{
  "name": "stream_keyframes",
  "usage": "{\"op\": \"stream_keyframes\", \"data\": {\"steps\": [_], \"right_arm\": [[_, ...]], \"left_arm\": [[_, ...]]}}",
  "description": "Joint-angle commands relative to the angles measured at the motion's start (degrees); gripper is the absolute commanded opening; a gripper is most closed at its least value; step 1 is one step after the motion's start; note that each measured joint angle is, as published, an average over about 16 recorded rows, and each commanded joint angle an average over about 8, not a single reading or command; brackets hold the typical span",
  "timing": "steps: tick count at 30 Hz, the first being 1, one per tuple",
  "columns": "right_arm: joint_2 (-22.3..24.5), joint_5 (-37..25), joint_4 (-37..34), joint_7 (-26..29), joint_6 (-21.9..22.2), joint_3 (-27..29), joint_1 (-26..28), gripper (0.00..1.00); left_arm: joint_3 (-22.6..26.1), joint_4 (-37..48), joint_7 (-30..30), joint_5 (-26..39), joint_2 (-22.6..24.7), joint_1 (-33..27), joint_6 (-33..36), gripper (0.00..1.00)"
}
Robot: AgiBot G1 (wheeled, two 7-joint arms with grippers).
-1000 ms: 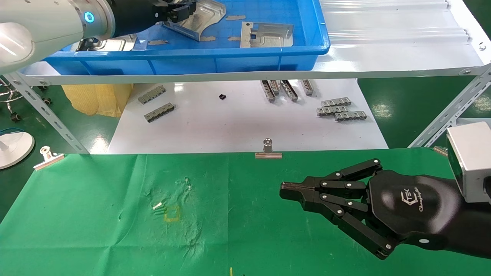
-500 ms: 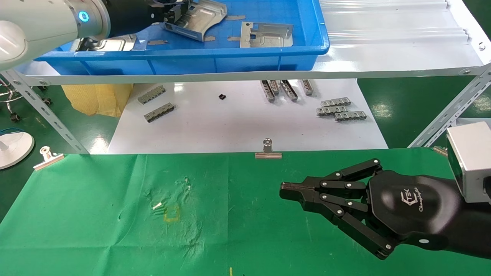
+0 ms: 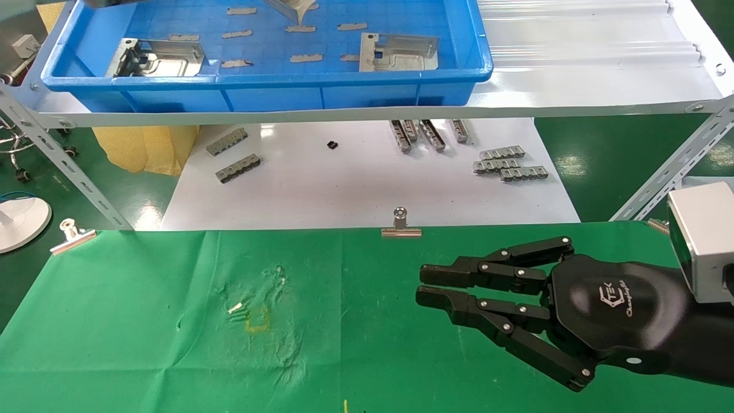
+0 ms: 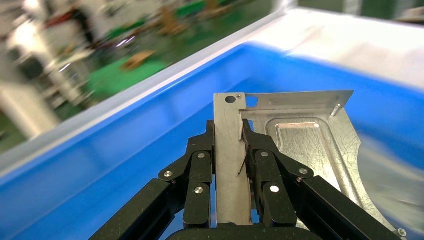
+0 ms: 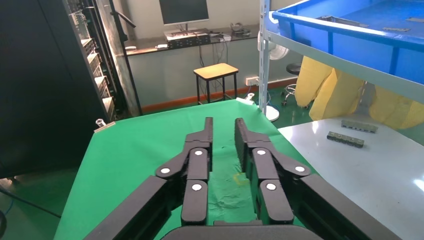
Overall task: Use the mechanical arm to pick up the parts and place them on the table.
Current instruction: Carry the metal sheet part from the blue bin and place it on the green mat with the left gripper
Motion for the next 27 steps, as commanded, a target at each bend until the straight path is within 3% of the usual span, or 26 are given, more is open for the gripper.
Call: {"op": "stream_keyframes", "data": {"steps": [1,7,11,22,27], "right_arm": [[0.0,0.0,0.0,0.0,0.0,0.0,0.0,1.0],[0.0,0.0,0.0,0.0,0.0,0.0,0.0,1.0],[0.0,0.0,0.0,0.0,0.0,0.0,0.0,1.0],[0.0,0.0,0.0,0.0,0.0,0.0,0.0,1.0],[0.0,0.0,0.0,0.0,0.0,0.0,0.0,1.0]], "left_arm": [[-1.0,-1.4,1.9,-1.8,-1.9,0.2,5.3,0.0],[-1.9,-3.1,10.6,-4.6,-6.3,2.5,23.4,0.0],[-1.3,-4.2,15.6,-5.4,-8.9,3.8,30.0,0.0],[5.2,-14.9,23.2,-8.3,-17.9,12.9,31.3,0.0],[9.5,-16.6,29.7,-7.1,-18.9,18.2,30.7,0.0]]}}
